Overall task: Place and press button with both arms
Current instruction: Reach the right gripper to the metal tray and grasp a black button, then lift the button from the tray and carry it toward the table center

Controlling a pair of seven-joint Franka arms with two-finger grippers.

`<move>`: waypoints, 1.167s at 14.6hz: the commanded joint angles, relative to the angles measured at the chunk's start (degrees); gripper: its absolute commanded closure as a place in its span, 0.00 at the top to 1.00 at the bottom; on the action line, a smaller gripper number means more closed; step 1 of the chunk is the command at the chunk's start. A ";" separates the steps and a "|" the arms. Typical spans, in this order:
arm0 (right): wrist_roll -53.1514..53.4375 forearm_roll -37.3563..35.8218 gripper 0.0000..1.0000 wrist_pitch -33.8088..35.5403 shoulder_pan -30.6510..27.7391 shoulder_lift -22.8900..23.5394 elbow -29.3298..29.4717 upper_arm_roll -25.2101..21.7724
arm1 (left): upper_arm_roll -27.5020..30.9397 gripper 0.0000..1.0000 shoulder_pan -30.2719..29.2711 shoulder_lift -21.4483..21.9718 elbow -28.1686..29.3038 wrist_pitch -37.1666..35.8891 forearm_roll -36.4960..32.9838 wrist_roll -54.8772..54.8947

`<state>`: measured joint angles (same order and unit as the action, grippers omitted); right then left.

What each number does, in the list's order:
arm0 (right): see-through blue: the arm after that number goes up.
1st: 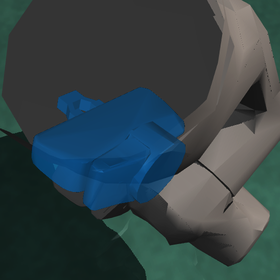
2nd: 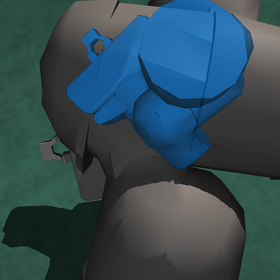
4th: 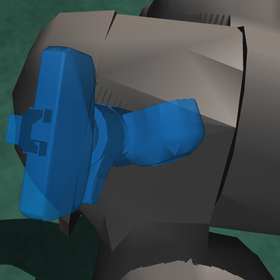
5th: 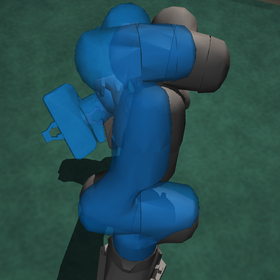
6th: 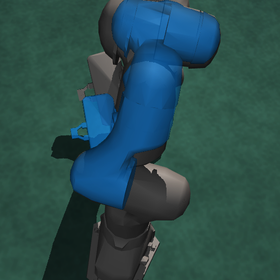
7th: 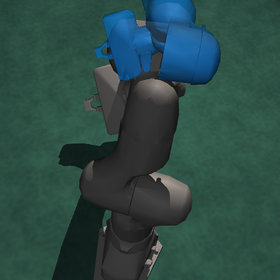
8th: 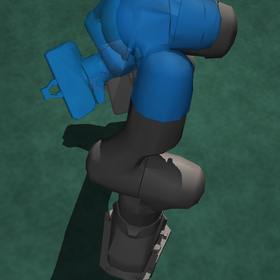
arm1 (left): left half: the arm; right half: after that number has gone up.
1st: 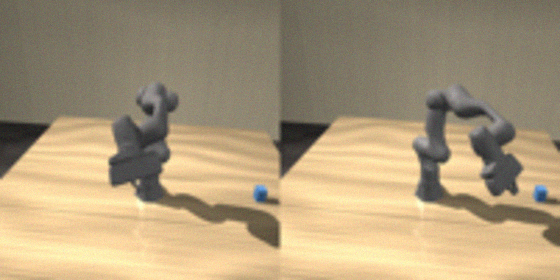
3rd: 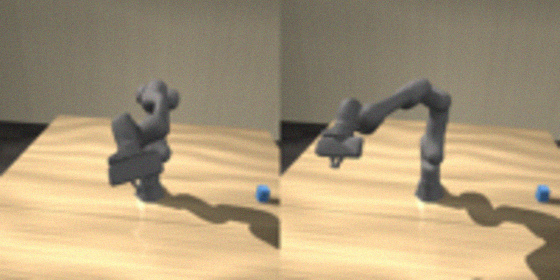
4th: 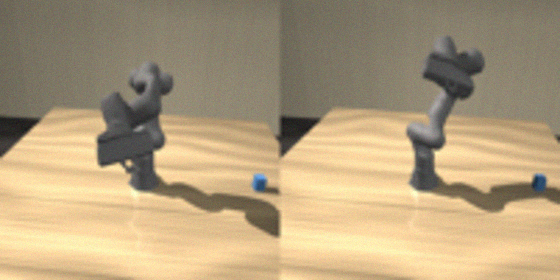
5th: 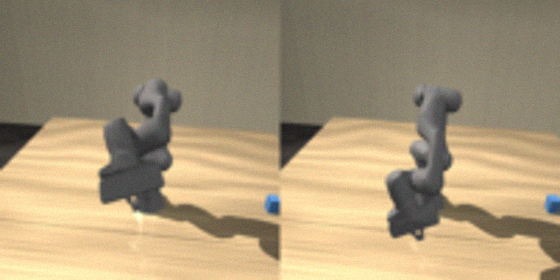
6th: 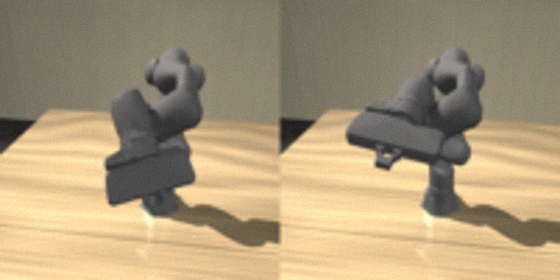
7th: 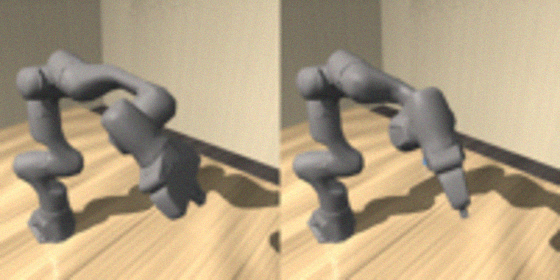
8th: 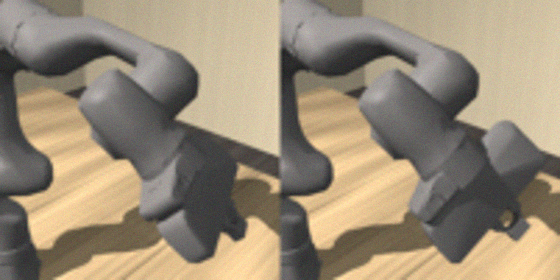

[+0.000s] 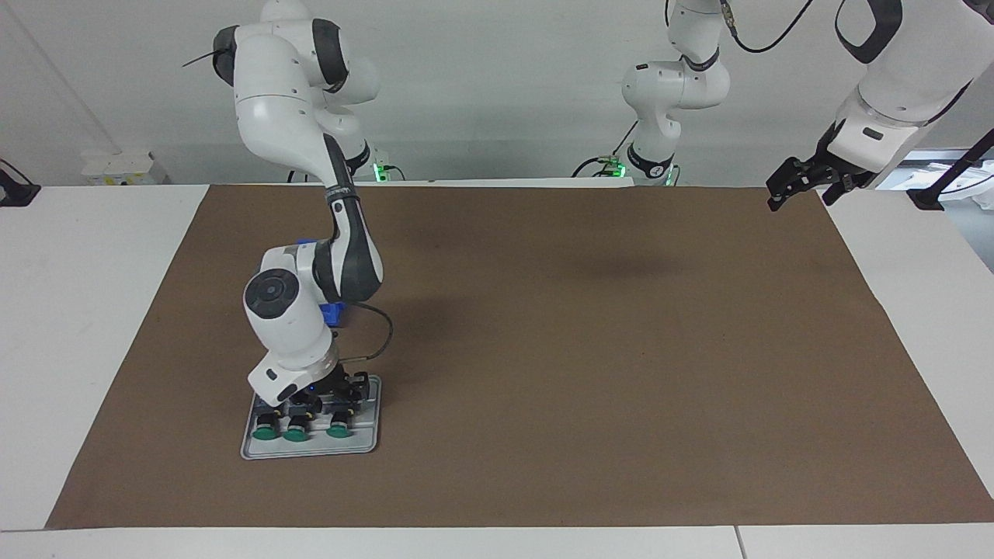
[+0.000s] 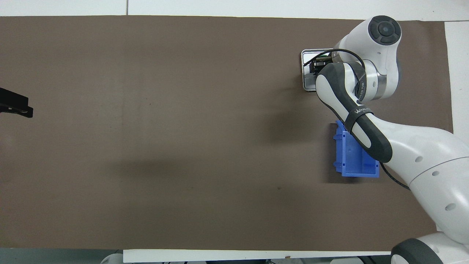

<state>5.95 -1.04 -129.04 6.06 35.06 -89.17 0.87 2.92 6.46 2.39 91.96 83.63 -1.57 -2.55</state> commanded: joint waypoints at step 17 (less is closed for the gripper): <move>20.55 2.52 0.00 24.01 8.77 -15.45 1.11 1.94 | 0.16 1.00 0.13 1.30 1.29 1.36 -0.89 0.17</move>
<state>19.01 0.25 -105.09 11.44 22.73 -84.49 2.77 2.90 6.48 2.42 91.96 83.89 -1.57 -2.55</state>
